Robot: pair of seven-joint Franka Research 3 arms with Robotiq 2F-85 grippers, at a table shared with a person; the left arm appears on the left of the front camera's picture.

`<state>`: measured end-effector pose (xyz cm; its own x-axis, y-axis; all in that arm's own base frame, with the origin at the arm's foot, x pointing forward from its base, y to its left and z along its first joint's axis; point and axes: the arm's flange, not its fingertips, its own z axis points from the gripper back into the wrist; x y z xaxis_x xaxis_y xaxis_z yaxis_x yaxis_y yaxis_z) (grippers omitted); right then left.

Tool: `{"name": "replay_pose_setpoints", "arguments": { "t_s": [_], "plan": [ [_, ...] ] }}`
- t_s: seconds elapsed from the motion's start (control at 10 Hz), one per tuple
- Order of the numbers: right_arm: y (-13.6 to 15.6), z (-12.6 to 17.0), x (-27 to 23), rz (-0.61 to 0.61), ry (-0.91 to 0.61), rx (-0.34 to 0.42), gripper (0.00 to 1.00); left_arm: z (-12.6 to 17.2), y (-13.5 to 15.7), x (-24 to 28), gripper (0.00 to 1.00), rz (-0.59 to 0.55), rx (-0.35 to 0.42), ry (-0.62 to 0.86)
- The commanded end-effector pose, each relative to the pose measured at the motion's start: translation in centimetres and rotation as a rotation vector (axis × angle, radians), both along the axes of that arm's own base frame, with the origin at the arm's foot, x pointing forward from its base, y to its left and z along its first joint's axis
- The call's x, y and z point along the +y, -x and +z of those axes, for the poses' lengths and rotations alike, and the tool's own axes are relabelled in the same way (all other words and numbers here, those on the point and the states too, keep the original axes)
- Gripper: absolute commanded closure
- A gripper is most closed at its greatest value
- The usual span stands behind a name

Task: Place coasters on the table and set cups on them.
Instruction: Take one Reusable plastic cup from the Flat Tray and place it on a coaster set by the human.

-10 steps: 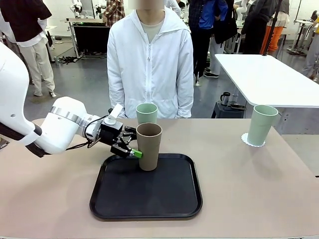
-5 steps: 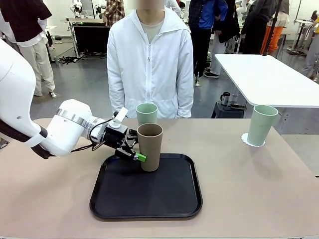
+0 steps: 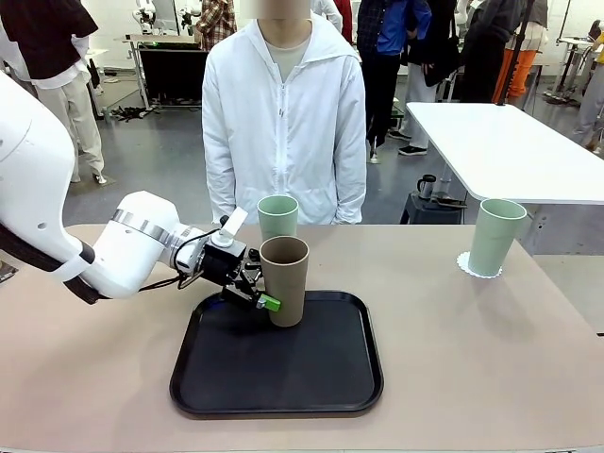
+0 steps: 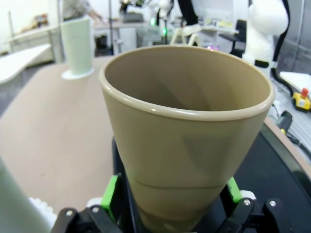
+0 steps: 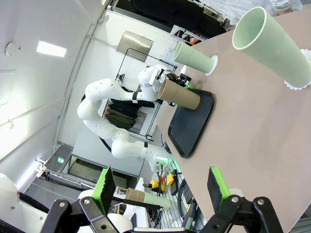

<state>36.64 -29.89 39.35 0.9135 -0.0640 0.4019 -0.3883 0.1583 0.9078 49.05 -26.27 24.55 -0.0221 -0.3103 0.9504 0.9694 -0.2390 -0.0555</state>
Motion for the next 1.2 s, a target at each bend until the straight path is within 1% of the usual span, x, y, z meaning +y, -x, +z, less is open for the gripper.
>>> {"name": "replay_pose_setpoints", "arguments": {
  "t_s": [0.0,0.1,0.2,0.3,0.5,0.6,0.7,0.8,0.9,1.0,1.1],
  "plan": [
    [0.0,0.0,0.1,0.0,0.001,0.004,0.0,-0.3,-0.2,-0.4,0.24,-0.045,-0.038,0.005],
    [0.0,0.0,0.1,0.0,0.001,0.004,0.0,-0.4,0.0,-0.4,0.58,-0.053,-0.043,0.011],
    [0.0,0.0,0.1,0.0,0.001,0.004,0.0,-0.3,0.0,-0.4,0.82,-0.058,-0.044,0.008],
    [0.0,0.0,0.1,0.0,0.001,0.004,0.0,-0.3,0.1,-0.3,1.0,-0.06,-0.044,0.007],
    [0.0,0.0,0.1,0.0,0.001,0.004,0.0,-0.1,0.3,-0.1,1.0,-0.062,-0.046,0.007],
    [0.0,0.0,0.1,0.0,0.001,0.004,0.0,0.0,0.7,0.2,0.76,-0.062,-0.051,0.003],
    [0.0,0.0,0.1,0.0,0.001,0.004,0.0,1.3,1.8,1.0,0.31,-0.062,-0.027,-0.017],
    [0.0,0.0,0.1,0.0,0.001,0.004,0.0,3.8,3.1,2.3,0.31,-0.057,-0.04,0.001],
    [0.0,0.0,0.1,0.0,0.001,0.004,0.0,6.4,4.4,3.6,0.31,-0.037,-0.057,-0.016],
    [0.0,0.0,0.1,0.0,0.001,0.004,0.0,9.3,5.3,4.9,0.31,-0.01,-0.069,-0.019],
    [0.0,0.0,0.1,0.0,0.001,0.004,0.0,11.6,5.8,5.8,0.31,0.003,-0.078,-0.011]
  ]
}}
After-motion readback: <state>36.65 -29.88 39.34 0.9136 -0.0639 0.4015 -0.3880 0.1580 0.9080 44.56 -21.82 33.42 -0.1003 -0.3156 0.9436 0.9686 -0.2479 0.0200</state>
